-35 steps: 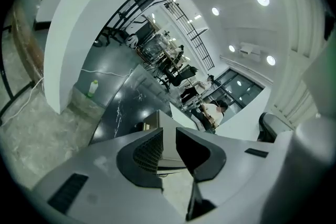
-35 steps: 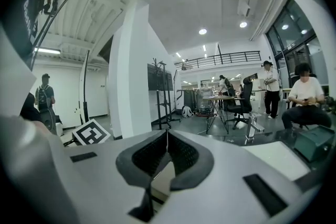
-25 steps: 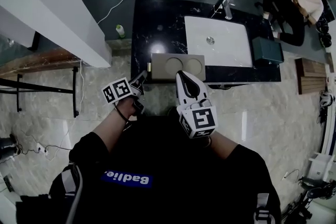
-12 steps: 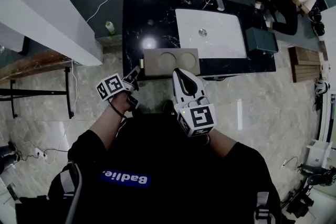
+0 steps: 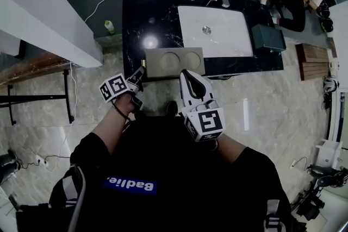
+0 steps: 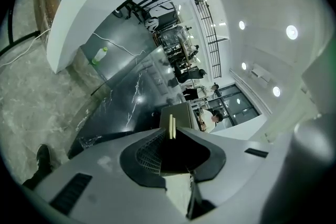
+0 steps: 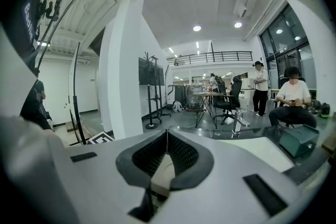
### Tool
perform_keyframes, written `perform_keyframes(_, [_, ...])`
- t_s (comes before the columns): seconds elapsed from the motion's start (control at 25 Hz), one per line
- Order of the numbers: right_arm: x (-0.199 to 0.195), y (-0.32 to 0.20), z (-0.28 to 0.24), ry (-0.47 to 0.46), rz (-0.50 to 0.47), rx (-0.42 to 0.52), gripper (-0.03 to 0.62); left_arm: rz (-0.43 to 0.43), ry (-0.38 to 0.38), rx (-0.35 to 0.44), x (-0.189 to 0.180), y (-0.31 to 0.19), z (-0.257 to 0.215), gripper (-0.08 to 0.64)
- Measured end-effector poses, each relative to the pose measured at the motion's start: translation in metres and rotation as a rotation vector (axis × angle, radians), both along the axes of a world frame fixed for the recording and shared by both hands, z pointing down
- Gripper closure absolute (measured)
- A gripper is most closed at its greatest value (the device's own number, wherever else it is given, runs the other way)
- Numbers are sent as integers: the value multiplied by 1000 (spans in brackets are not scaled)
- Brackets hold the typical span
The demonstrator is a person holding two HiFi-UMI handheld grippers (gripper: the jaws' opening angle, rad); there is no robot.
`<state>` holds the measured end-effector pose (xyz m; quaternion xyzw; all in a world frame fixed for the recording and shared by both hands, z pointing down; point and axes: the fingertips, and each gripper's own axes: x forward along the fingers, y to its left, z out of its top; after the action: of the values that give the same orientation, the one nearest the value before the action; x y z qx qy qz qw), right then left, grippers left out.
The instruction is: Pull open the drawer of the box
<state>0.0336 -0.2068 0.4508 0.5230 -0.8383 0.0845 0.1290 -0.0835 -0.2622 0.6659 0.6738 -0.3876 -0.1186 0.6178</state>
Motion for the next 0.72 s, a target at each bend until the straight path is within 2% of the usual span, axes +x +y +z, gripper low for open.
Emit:
perform_keyframes(0.44, [2,-4,0,3,-1,-5,592,2,26,14,1,-3,0,529])
perform_keyframes(0.72, [1,-5,-3,2,-8,1,592,12,7,24,1,-2,-1,532])
